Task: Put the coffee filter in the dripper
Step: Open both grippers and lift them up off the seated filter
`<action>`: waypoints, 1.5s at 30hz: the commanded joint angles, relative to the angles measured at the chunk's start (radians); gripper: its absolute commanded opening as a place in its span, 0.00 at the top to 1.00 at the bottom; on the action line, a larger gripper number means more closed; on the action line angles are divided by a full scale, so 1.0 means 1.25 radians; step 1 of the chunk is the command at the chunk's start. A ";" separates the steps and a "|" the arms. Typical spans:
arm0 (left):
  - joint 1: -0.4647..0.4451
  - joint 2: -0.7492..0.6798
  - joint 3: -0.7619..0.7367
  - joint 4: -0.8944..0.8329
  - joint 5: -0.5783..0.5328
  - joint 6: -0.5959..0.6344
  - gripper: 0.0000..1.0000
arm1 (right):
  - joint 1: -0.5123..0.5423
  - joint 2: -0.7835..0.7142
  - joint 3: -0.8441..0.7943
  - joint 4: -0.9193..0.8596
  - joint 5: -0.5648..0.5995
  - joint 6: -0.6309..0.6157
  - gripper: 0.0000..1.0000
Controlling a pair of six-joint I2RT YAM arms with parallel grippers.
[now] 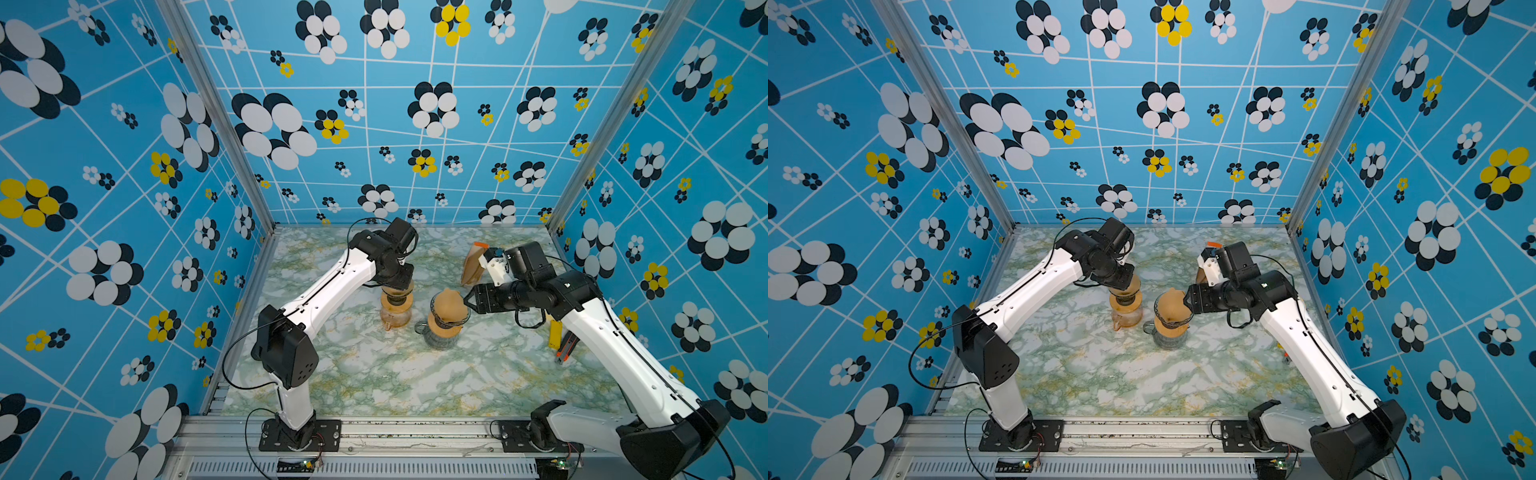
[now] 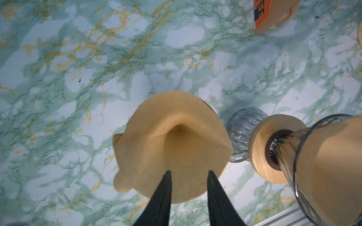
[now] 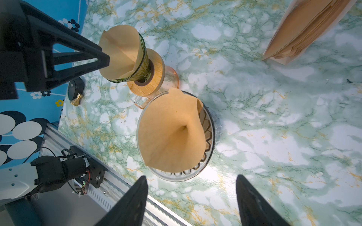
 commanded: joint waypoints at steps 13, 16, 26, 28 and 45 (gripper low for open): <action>0.006 0.007 -0.078 -0.003 0.013 -0.015 0.68 | -0.004 0.005 -0.015 0.005 -0.004 -0.013 0.27; 0.005 0.001 -0.083 -0.005 0.011 -0.021 0.68 | -0.004 0.002 -0.018 0.008 -0.003 -0.011 0.27; 0.002 -0.014 -0.090 -0.008 0.011 -0.029 0.68 | -0.004 -0.003 -0.025 0.014 -0.001 -0.002 0.27; 0.000 -0.015 -0.092 -0.007 0.013 -0.031 0.68 | -0.004 -0.004 -0.028 0.017 -0.002 -0.001 0.27; -0.020 -0.017 -0.085 -0.022 -0.003 -0.045 0.68 | -0.004 -0.011 -0.038 0.021 -0.002 -0.002 0.27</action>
